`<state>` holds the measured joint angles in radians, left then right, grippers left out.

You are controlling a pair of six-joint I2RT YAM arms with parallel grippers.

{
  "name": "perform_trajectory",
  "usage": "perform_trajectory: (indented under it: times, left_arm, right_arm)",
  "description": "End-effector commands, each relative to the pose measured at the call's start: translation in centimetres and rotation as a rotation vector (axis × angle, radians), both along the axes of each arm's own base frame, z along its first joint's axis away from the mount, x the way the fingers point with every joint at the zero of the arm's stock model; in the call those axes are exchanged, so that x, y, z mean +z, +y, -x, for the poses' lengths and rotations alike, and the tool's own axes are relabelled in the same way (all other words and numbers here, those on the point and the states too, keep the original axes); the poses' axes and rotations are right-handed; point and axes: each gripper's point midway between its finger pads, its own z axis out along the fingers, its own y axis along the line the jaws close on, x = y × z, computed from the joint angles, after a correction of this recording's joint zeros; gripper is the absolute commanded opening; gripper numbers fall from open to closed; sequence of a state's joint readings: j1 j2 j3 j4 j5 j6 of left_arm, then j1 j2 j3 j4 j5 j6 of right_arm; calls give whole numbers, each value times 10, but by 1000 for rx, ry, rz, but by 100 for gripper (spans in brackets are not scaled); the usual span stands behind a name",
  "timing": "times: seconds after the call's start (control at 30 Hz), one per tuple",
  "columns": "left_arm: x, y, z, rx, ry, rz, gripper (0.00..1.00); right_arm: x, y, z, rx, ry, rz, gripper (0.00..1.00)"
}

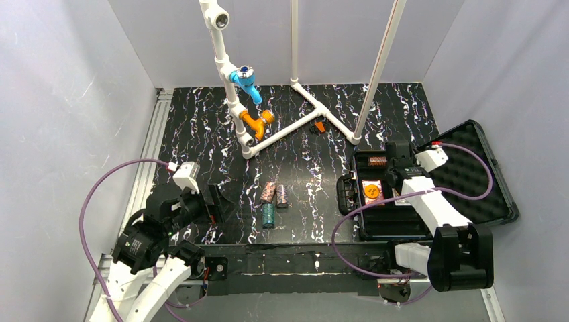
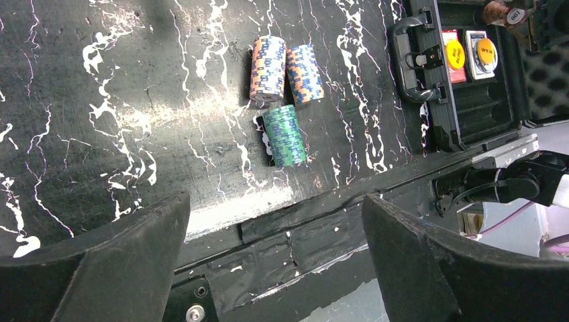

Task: Pack up texas hold em set

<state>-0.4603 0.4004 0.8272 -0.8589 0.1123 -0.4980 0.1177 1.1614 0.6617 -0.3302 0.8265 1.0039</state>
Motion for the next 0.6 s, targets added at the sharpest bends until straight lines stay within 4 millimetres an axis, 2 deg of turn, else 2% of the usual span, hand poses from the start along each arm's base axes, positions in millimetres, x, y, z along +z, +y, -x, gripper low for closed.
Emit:
perform_trajectory:
  times: [0.0,0.57]
  left_arm:
    - [-2,-1,-3,-4,3,-12,99]
    - [-2,-1,-4,0,5,-12,99]
  right_arm:
    - [14,-3,-22,-19,-99,-3,1]
    - [-3,-14,-39,-77,-56,24,1]
